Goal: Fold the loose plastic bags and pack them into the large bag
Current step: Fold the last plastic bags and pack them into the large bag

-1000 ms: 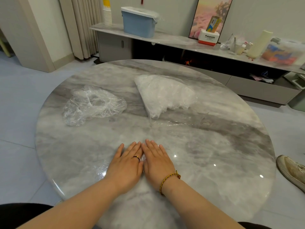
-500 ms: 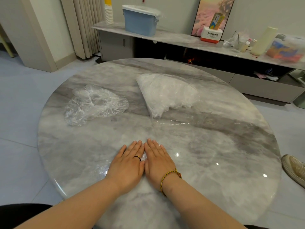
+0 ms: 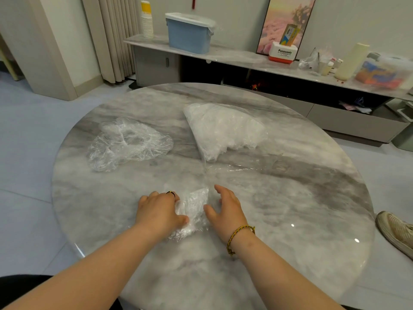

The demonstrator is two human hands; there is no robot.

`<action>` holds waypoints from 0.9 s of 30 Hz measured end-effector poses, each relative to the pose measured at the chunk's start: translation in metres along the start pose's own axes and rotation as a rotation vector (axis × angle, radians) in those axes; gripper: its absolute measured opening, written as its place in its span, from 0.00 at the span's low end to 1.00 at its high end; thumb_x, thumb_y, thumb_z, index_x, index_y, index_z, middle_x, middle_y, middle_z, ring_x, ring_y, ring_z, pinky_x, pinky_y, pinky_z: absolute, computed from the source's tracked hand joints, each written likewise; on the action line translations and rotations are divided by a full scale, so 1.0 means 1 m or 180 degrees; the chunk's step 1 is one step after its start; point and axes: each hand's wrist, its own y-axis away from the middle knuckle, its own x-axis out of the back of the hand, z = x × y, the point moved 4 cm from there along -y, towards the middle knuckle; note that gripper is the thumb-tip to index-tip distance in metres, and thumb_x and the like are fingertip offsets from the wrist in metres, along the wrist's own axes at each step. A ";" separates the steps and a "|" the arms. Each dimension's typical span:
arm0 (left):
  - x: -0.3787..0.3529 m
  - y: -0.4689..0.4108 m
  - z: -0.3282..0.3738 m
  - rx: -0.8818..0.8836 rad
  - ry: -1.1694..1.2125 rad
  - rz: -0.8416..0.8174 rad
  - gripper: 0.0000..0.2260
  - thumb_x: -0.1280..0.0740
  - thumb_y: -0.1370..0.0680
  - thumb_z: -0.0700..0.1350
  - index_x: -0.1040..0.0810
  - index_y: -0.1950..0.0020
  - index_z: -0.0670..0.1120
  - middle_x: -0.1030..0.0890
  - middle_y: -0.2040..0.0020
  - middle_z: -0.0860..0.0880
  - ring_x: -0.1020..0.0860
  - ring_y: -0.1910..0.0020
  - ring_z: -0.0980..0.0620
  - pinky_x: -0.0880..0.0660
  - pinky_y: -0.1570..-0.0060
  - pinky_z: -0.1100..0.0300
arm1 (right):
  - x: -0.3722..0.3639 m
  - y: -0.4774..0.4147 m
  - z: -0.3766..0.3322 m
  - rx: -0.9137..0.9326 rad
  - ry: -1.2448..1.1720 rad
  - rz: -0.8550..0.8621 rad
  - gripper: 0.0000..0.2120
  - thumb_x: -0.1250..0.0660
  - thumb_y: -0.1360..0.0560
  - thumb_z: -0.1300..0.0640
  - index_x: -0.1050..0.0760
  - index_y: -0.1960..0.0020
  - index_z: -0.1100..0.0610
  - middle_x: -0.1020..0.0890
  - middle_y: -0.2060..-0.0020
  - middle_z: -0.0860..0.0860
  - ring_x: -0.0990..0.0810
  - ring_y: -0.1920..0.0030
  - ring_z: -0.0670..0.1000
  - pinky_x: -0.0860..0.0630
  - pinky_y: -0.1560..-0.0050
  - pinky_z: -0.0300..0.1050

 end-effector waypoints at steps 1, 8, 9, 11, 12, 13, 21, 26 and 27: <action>0.002 0.001 0.001 -0.0019 0.0043 0.0017 0.08 0.34 0.27 0.56 0.30 0.56 0.53 0.26 0.55 0.55 0.30 0.42 0.52 0.40 0.49 0.61 | 0.001 -0.001 0.001 -0.0072 -0.0125 -0.0011 0.28 0.38 0.23 0.55 0.44 0.27 0.56 0.38 0.29 0.50 0.38 0.30 0.50 0.39 0.31 0.42; 0.004 0.001 0.012 -0.0258 0.1901 -0.0145 0.14 0.29 0.29 0.42 0.33 0.68 0.47 0.32 0.71 0.53 0.31 0.68 0.54 0.36 0.69 0.68 | 0.013 -0.002 -0.002 -0.0462 -0.1183 -0.0542 0.16 0.33 0.25 0.55 0.32 0.40 0.56 0.26 0.49 0.46 0.25 0.49 0.44 0.30 0.50 0.33; 0.006 0.002 0.016 -0.0363 0.1990 -0.0141 0.14 0.29 0.29 0.42 0.32 0.68 0.48 0.31 0.70 0.53 0.31 0.68 0.55 0.36 0.68 0.69 | 0.013 -0.003 -0.001 -0.0428 -0.1371 -0.0703 0.08 0.33 0.25 0.58 0.28 0.47 0.57 0.23 0.55 0.46 0.23 0.56 0.42 0.28 0.56 0.32; 0.007 0.003 0.022 -0.0486 0.2122 -0.0070 0.12 0.29 0.28 0.42 0.31 0.64 0.53 0.28 0.65 0.56 0.28 0.63 0.58 0.34 0.64 0.73 | 0.017 -0.005 -0.002 -0.0412 -0.1619 -0.0750 0.05 0.35 0.25 0.63 0.25 0.59 0.56 0.22 0.66 0.48 0.23 0.69 0.41 0.28 0.66 0.32; 0.007 0.003 0.024 -0.0497 0.2223 -0.0030 0.12 0.30 0.27 0.42 0.31 0.62 0.55 0.27 0.62 0.58 0.28 0.61 0.62 0.34 0.62 0.75 | 0.021 -0.006 -0.003 -0.0453 -0.1638 -0.0662 0.09 0.36 0.25 0.64 0.26 0.63 0.56 0.23 0.71 0.48 0.24 0.73 0.41 0.29 0.71 0.33; 0.008 0.003 0.025 -0.0503 0.2313 0.0040 0.11 0.30 0.27 0.44 0.30 0.59 0.56 0.27 0.60 0.59 0.28 0.59 0.63 0.33 0.62 0.76 | 0.026 -0.008 -0.003 -0.0481 -0.1658 -0.0504 0.11 0.37 0.24 0.66 0.28 0.65 0.57 0.24 0.76 0.47 0.26 0.77 0.42 0.30 0.74 0.34; 0.013 -0.024 0.035 -0.0101 0.1644 0.0400 0.18 0.37 0.22 0.49 0.31 0.32 0.51 0.46 0.25 0.49 0.42 0.28 0.50 0.43 0.32 0.62 | 0.077 -0.031 0.023 -0.1033 -0.2581 0.0811 0.12 0.42 0.24 0.69 0.32 0.65 0.60 0.30 0.84 0.51 0.29 0.84 0.46 0.31 0.81 0.36; 0.003 -0.046 0.065 0.0138 0.1668 0.0271 0.27 0.37 0.22 0.50 0.43 0.26 0.50 0.52 0.24 0.47 0.41 0.28 0.46 0.38 0.32 0.57 | 0.073 -0.036 0.034 -0.0930 -0.3206 0.0917 0.12 0.44 0.24 0.73 0.29 0.61 0.60 0.28 0.72 0.55 0.27 0.80 0.46 0.28 0.79 0.36; 0.005 -0.050 0.066 0.0240 0.1785 0.0402 0.30 0.36 0.23 0.49 0.46 0.25 0.48 0.50 0.24 0.47 0.37 0.30 0.46 0.35 0.34 0.56 | 0.073 -0.038 0.036 -0.0866 -0.3288 0.0924 0.12 0.45 0.25 0.74 0.28 0.57 0.61 0.27 0.70 0.56 0.26 0.77 0.48 0.28 0.77 0.36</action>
